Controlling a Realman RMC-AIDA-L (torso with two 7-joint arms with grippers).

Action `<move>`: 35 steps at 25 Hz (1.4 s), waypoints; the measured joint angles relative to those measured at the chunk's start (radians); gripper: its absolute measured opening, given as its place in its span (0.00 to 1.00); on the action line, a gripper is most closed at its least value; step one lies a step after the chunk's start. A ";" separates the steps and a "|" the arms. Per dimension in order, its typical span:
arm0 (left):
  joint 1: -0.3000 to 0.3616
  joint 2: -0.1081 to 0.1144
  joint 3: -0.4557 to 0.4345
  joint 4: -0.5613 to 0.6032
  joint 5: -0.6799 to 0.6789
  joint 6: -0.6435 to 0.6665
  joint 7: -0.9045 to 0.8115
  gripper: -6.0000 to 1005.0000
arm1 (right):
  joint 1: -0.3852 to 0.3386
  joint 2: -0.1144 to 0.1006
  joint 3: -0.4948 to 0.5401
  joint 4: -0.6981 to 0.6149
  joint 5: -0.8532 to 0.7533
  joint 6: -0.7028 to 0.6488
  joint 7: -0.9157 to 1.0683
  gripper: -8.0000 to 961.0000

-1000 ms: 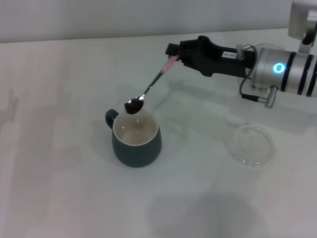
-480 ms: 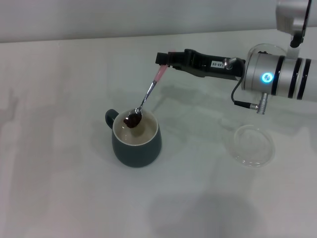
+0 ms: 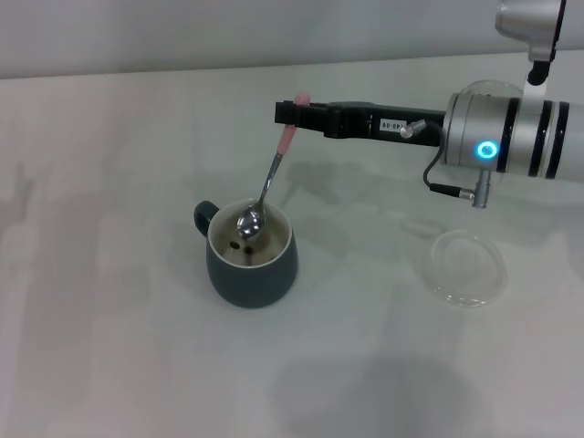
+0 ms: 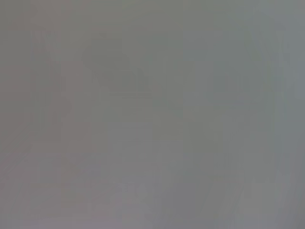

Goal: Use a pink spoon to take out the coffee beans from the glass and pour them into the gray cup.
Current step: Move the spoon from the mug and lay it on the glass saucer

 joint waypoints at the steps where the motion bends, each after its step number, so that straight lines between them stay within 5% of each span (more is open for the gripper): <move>1: 0.000 0.000 0.000 0.000 0.000 0.000 0.000 0.82 | -0.001 0.000 0.000 -0.005 0.000 0.005 -0.004 0.20; 9: -0.001 0.000 -0.001 0.000 0.000 0.000 0.000 0.82 | -0.064 -0.007 0.013 -0.098 0.007 0.042 -0.015 0.20; 15: -0.001 0.000 -0.001 0.000 -0.003 0.000 0.000 0.82 | -0.134 -0.021 0.218 -0.101 0.018 0.189 -0.016 0.20; 18: -0.001 0.000 -0.001 0.000 -0.006 0.000 0.000 0.82 | -0.170 -0.056 0.286 -0.085 0.013 0.230 -0.013 0.20; 25: -0.013 0.000 -0.001 0.000 -0.008 0.010 0.000 0.82 | -0.215 -0.188 0.310 0.034 -0.006 0.269 -0.009 0.20; 28: -0.020 0.000 -0.001 0.000 -0.008 0.013 0.000 0.82 | -0.230 -0.222 0.310 0.062 -0.054 0.268 -0.013 0.20; 35: -0.028 0.000 -0.001 0.000 -0.008 0.016 0.000 0.82 | -0.255 -0.226 0.322 0.067 -0.146 0.256 -0.037 0.20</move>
